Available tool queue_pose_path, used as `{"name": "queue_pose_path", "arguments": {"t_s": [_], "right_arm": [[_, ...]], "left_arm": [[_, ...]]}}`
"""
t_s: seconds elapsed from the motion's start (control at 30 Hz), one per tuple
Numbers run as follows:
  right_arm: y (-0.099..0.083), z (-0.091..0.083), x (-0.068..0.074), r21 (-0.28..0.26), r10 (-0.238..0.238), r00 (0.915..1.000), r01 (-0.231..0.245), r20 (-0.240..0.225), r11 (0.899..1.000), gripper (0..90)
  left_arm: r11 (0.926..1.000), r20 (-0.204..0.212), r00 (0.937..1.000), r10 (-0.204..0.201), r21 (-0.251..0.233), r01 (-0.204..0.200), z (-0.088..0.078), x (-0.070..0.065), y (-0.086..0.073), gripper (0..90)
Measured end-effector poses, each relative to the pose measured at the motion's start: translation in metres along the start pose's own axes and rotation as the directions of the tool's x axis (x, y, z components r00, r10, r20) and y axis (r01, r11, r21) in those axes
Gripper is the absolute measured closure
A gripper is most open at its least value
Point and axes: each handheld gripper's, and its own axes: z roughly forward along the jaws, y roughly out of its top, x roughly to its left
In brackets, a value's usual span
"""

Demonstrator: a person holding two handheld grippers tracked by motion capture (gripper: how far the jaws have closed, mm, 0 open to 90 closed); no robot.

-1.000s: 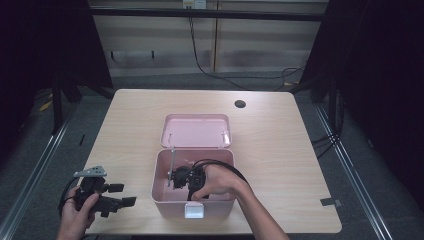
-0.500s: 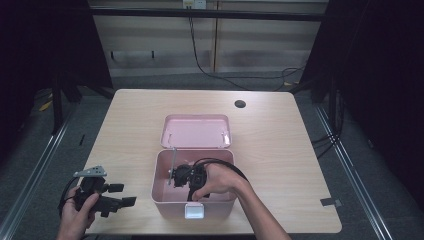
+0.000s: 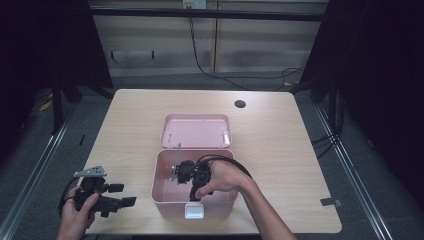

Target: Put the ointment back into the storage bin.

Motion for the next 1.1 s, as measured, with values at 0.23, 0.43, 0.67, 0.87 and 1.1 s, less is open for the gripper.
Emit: {"name": "queue_pose_path", "arguments": {"t_s": [0.23, 0.43, 0.67, 0.87, 1.1], "right_arm": [[-0.004, -0.014, 0.004, -0.027, -0.002, 0.9997, 0.003, 0.024, 1.000, 68.4], [-0.008, -0.023, 0.007, -0.035, 0.007, 0.9988, -0.006, 0.048, 0.999, 67.3], [-0.012, -0.034, 0.011, -0.047, 0.014, 0.9976, -0.011, 0.068, 0.999, 67.2], [-0.018, -0.044, 0.014, -0.043, 0.036, 0.9959, -0.032, 0.083, 0.999, 67.3], [-0.025, -0.059, 0.018, -0.049, 0.045, 0.9930, -0.040, 0.110, 0.998, 67.1]], "left_arm": [[1.0000, -0.001, 1.0000, 0.000, 0.000, 0.000, 0.000, 0.000, 0.000, 16.5], [1.0000, -0.001, 1.0000, -0.004, -0.002, 0.004, 0.000, 0.000, 0.000, 16.5], [1.0000, 0.002, 1.0000, 0.000, 0.000, 0.000, 0.000, 0.000, 0.000, 16.5], [1.0000, -0.001, 1.0000, 0.000, 0.000, 0.000, 0.000, 0.000, 0.000, 16.5], [1.0000, 0.002, 1.0000, 0.000, 0.002, 0.000, 0.000, 0.000, 0.000, 16.5]]}}
